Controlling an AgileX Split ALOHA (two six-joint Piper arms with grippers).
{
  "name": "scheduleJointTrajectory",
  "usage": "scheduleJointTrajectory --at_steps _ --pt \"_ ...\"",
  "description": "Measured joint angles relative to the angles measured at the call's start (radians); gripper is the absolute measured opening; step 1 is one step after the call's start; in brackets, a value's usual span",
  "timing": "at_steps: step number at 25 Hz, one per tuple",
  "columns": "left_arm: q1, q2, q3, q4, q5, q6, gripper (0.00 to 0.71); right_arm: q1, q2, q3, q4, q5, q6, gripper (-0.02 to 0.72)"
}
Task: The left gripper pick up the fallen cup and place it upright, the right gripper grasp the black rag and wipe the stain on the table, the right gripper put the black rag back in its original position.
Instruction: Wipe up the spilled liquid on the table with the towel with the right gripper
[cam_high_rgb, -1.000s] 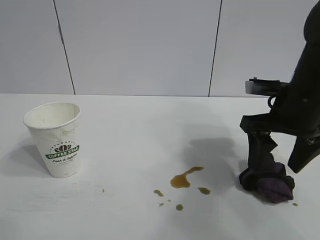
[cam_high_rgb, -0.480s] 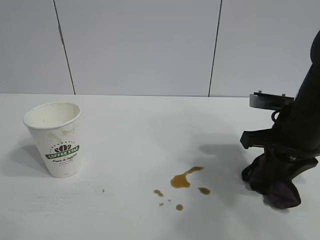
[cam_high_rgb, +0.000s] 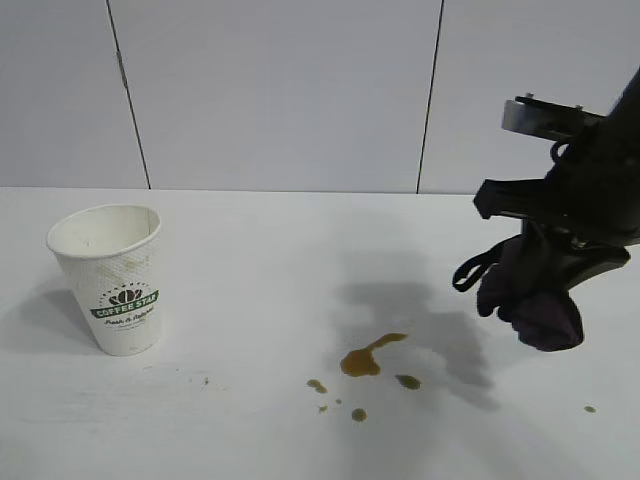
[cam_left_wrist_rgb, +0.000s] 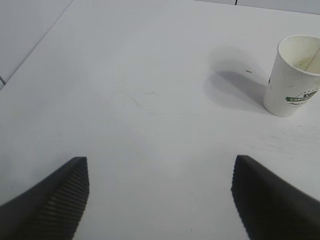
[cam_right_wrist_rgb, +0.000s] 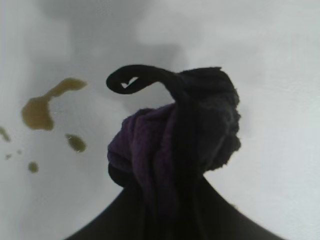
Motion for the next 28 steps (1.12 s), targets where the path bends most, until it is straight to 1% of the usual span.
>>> scheduleJointTrajectory --at_steps 3,7,9,14,18,20,23,26,28 --pt "0.0 0.0 0.0 0.0 0.0 0.0 0.568 0.12 0.0 -0.004 0.01 -0.02 0.005 0.098" --pt "0.0 0.0 0.0 0.0 0.0 0.0 0.568 0.251 0.001 -0.006 0.013 -0.108 0.055 0.098" --pt "0.0 0.0 0.0 -0.006 0.0 0.0 0.568 0.301 0.011 -0.006 0.014 -0.151 0.075 0.098" --pt "0.0 0.0 0.0 -0.029 0.0 0.0 0.568 0.402 0.091 -0.015 0.016 -0.23 0.094 0.098" --pt "0.0 0.0 0.0 -0.065 0.0 0.0 0.568 0.425 0.174 -0.018 0.021 -0.298 0.112 0.098" --pt "0.0 0.0 0.0 -0.084 0.0 0.0 0.568 0.425 0.216 -0.018 0.021 -0.314 0.121 0.098" --pt "0.0 0.0 0.0 -0.093 0.0 0.0 0.568 0.425 0.255 -0.019 0.019 -0.32 0.128 0.098" --pt "0.0 0.0 0.0 -0.094 0.0 0.0 0.568 0.42 0.255 -0.026 -0.011 -0.311 0.129 0.098" --pt "0.0 0.0 0.0 -0.094 0.0 0.0 0.568 0.398 0.255 -0.037 -0.044 -0.28 0.136 0.098"
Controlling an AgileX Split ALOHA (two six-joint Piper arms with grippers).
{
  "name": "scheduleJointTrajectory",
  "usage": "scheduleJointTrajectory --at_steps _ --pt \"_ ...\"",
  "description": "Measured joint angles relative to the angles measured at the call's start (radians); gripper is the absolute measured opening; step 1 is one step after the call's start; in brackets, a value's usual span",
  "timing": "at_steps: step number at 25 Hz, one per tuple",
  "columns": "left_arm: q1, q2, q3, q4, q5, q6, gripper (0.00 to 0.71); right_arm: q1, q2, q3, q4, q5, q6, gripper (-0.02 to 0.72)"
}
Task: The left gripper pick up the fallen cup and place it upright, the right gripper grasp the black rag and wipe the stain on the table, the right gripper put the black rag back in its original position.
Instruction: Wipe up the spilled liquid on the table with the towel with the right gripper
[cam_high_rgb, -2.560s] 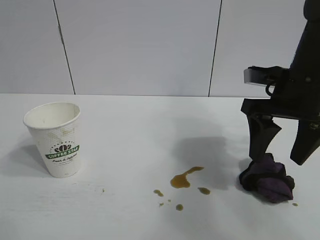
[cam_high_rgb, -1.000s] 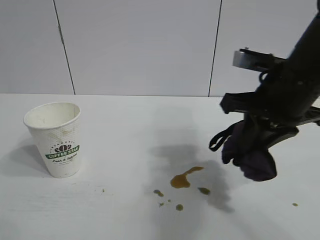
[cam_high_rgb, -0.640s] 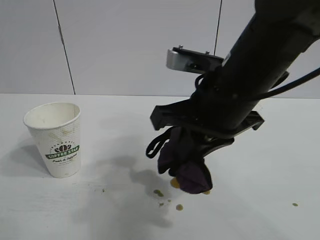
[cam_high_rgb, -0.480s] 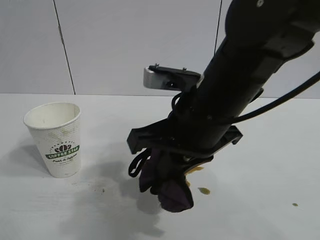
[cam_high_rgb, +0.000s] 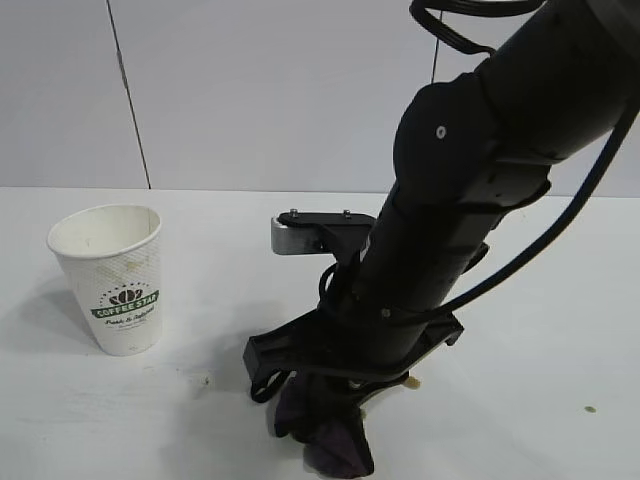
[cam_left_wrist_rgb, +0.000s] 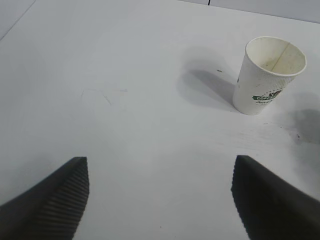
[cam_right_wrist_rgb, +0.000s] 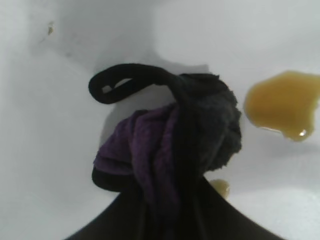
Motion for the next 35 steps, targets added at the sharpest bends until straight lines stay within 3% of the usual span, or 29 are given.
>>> scheduleJointTrajectory --at_steps 6,9,12,18,20,24,27,35 --pt "0.0 0.0 0.0 -0.002 0.0 -0.001 0.568 -0.145 0.0 -0.051 -0.173 0.14 0.079 0.098" --pt "0.0 0.0 0.0 -0.002 0.0 -0.001 0.568 -0.199 0.0 -0.06 -0.201 0.202 0.093 0.098" --pt "0.0 0.0 0.0 -0.003 0.0 -0.001 0.568 -0.2 0.0 -0.06 -0.19 0.212 0.093 0.098" --pt "0.0 0.0 0.0 -0.003 0.0 -0.001 0.568 -0.094 0.002 -0.06 -0.028 0.083 0.084 0.098" --pt "0.0 0.0 0.0 -0.003 0.0 -0.001 0.568 -0.034 0.002 -0.06 -0.005 0.025 0.071 0.098" --pt "0.0 0.0 0.0 -0.003 0.0 -0.001 0.568 0.053 0.014 -0.06 0.002 -0.106 0.071 0.098" --pt "0.0 0.0 0.0 -0.003 0.0 -0.001 0.568 0.063 0.048 -0.06 0.001 -0.159 0.071 0.098" --pt "0.0 0.0 0.0 -0.003 0.0 -0.001 0.568 0.013 0.078 -0.075 -0.024 -0.132 0.071 0.098"
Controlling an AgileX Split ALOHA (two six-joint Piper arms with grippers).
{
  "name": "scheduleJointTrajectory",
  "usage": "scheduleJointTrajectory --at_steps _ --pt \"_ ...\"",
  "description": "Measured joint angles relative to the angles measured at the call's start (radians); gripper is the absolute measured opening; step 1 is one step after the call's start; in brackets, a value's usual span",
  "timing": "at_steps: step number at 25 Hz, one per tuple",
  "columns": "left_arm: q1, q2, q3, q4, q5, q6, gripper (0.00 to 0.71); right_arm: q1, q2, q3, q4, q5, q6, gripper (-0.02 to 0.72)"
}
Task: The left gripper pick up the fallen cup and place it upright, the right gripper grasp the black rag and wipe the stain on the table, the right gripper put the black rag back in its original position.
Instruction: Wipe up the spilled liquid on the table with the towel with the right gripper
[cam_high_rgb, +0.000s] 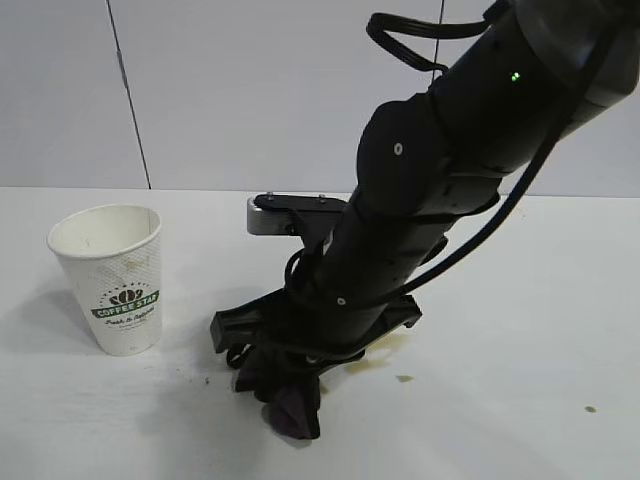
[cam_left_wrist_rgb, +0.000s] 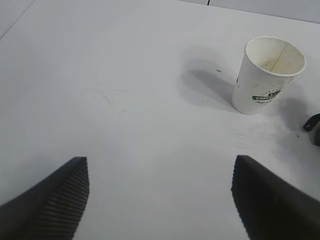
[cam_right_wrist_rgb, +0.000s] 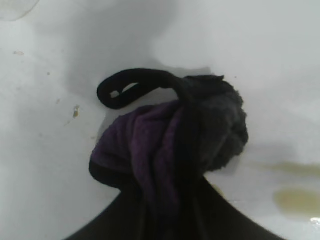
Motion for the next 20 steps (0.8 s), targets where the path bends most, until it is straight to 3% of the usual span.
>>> scheduleJointTrajectory --at_steps 7,10,16,20 --pt "0.0 0.0 0.0 0.0 0.0 0.0 0.568 -0.167 -0.001 -0.053 -0.181 0.141 0.019 0.098" --pt "0.0 0.0 0.0 0.0 0.0 0.0 0.568 -0.253 -0.001 -0.073 -0.219 0.177 0.039 0.098" --pt "0.0 0.0 0.0 0.0 0.0 0.0 0.568 -0.335 0.0 -0.101 -0.225 0.314 0.048 0.098" --pt "0.0 0.0 0.0 0.0 0.0 0.0 0.568 -0.303 0.0 -0.103 -0.155 0.436 -0.008 0.098"
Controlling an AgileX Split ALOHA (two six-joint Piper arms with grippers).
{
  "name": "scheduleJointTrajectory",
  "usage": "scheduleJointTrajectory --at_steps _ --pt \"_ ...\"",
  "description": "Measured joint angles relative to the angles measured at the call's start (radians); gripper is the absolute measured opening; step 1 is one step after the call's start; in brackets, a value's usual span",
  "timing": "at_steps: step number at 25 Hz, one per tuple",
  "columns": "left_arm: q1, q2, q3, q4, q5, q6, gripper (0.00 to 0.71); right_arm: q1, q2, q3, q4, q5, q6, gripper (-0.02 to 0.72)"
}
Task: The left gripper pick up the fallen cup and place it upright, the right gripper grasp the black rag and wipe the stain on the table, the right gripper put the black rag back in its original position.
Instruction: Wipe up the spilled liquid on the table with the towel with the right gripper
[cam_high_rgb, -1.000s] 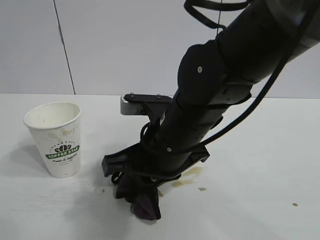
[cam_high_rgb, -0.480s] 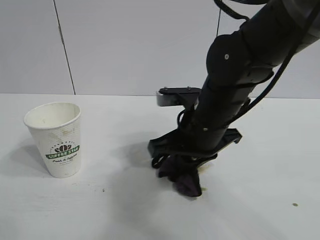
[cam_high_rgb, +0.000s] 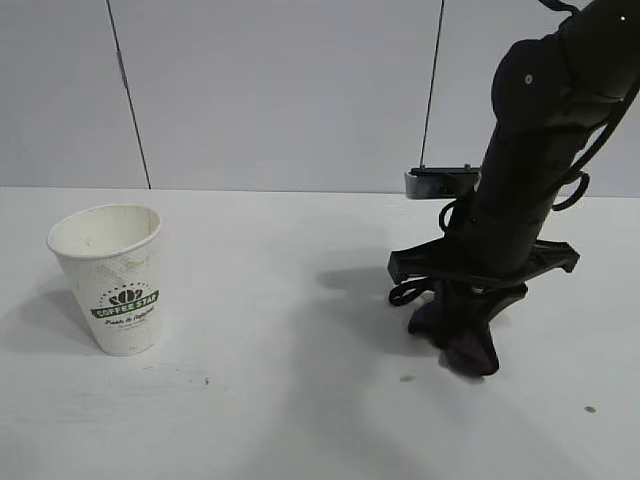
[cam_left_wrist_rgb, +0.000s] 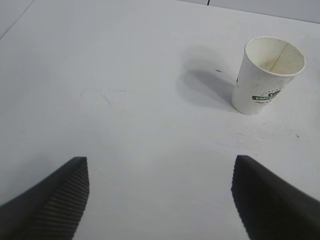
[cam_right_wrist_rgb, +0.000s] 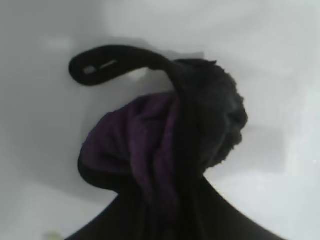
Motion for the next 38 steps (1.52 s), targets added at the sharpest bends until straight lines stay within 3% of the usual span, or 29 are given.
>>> scheduleJointTrajectory --at_steps 3,6,8,13,16,19,22,25,28,32,38 --pt "0.0 0.0 0.0 0.0 0.0 0.0 0.568 0.062 0.002 0.002 0.095 0.102 -0.087 0.098" --pt "0.0 0.0 0.0 0.0 0.0 0.0 0.567 0.127 0.008 0.008 0.19 0.119 -0.163 0.098" --pt "0.0 0.0 0.0 0.0 0.0 0.0 0.568 0.167 0.012 0.008 0.238 0.079 -0.191 0.098" --pt "0.0 0.0 0.0 0.0 0.0 0.0 0.567 0.238 0.014 0.008 0.27 -0.177 -0.207 0.098" --pt "0.0 0.0 0.0 0.0 0.0 0.0 0.567 0.241 0.014 0.008 0.241 -0.278 -0.207 0.098" --pt "0.0 0.0 0.0 0.0 0.0 0.0 0.567 0.211 0.014 0.008 0.18 -0.268 -0.196 0.098" --pt "0.0 0.0 0.0 0.0 0.0 0.0 0.567 0.148 0.012 0.008 0.094 -0.191 -0.145 0.098" --pt "0.0 0.0 0.0 0.0 0.0 0.0 0.567 0.074 0.005 0.003 0.006 -0.06 -0.087 0.098" --pt "0.0 0.0 0.0 0.0 0.0 0.0 0.567 -0.003 0.001 0.0 -0.058 0.061 -0.071 0.098" --pt "0.0 0.0 0.0 0.0 0.0 0.0 0.567 -0.082 -0.003 0.013 -0.078 0.095 -0.071 0.098" --pt "0.0 0.0 0.0 0.0 0.0 0.0 0.567 -0.176 -0.033 0.097 -0.052 0.009 -0.071 0.098"
